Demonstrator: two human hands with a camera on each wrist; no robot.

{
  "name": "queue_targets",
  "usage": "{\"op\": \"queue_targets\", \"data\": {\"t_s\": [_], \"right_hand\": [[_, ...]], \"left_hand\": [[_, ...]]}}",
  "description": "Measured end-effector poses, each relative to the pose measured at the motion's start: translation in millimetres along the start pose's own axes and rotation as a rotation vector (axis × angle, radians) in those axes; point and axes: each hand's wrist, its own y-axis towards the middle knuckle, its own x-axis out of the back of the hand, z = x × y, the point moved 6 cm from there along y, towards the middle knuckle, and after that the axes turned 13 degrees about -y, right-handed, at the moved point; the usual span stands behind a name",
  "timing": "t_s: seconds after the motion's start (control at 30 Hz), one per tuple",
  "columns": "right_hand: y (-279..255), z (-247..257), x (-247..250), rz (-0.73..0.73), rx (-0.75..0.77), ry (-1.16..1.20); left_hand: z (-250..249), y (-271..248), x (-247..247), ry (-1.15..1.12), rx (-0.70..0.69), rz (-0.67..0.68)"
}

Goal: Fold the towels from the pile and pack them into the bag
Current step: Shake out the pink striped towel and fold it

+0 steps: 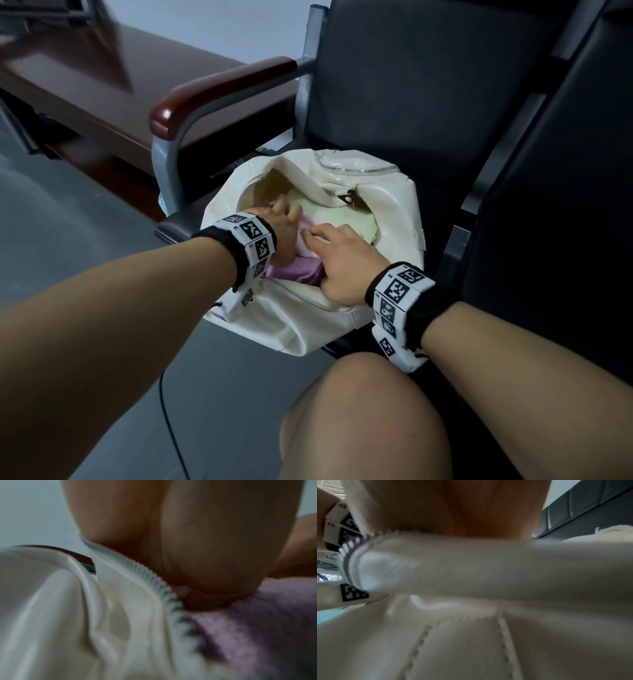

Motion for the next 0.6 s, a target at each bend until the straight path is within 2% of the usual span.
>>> {"op": "queue_targets", "data": {"t_s": [0.23,0.43,0.6], "right_hand": [[3,-4,-1,0.075,-0.007,0.038],[-8,-5,10,-0.075,-0.088,0.058],[-9,-11,28,-0.151,-0.130,0.048]], "left_hand": [[-1,1,-2,-0.044,0.016,0.017],[1,-14,13,-0.146,-0.001,-0.097],[4,-9,39,-0.225,-0.014,-0.111]]}}
